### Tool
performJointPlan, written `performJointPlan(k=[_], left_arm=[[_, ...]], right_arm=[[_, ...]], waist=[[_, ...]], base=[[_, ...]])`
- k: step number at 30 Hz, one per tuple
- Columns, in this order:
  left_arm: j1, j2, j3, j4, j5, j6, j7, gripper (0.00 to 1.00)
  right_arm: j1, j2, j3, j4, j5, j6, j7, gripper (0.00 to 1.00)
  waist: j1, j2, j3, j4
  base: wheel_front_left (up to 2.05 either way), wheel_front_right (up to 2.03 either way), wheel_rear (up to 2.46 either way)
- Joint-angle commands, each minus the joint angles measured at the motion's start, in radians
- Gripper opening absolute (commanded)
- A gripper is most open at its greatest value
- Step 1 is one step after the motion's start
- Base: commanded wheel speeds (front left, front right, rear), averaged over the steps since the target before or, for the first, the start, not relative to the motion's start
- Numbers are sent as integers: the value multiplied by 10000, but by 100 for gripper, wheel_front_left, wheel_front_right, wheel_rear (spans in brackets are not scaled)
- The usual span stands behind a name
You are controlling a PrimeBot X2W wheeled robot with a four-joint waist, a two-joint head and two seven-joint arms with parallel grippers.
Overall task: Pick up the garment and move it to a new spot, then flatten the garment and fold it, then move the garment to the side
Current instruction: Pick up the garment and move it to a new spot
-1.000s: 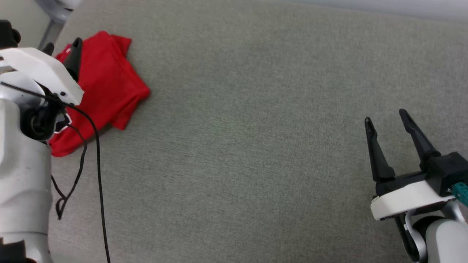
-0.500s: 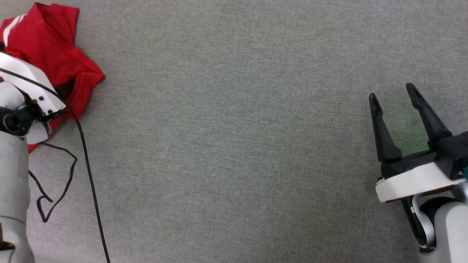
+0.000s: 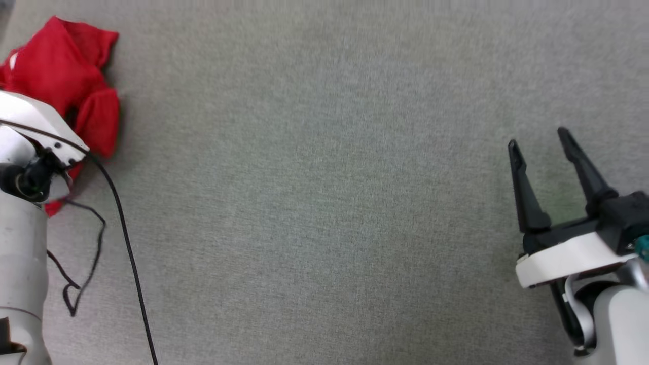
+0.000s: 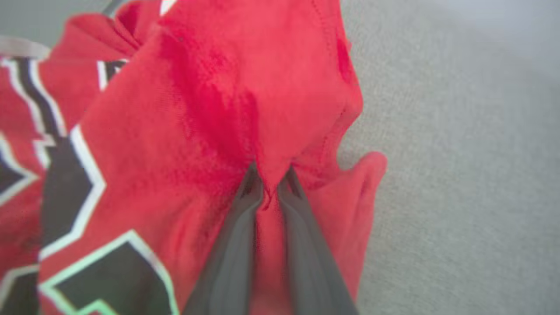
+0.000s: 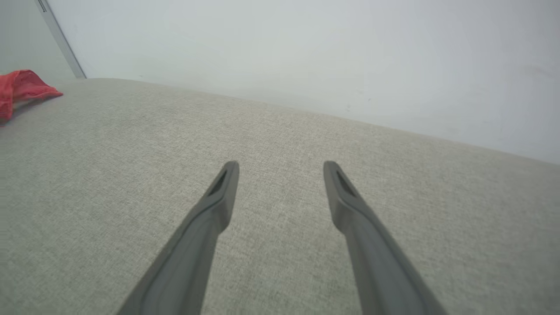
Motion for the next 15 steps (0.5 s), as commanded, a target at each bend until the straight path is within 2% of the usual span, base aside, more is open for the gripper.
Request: performJointPlan(k=[1, 9, 15], left_arm=[[74, 136, 70, -159, 85, 58, -611, 0], [572, 301, -353, -802, 891, -22, -3747, 0], [1185, 214, -751, -1484, 1395, -89, -5524, 0]], right_arm=[[176, 90, 21, 107, 23, -7, -104, 100], [709, 410, -51, 837, 213, -7, -504, 100], [1193, 564, -142, 1110, 297, -7, -614, 100]], waist=[[-1, 0, -568, 9], [-1, 0, -2324, -19], [-1, 0, -3403, -131]], base=[[0, 0, 0], [0, 0, 0], [0, 0, 0]])
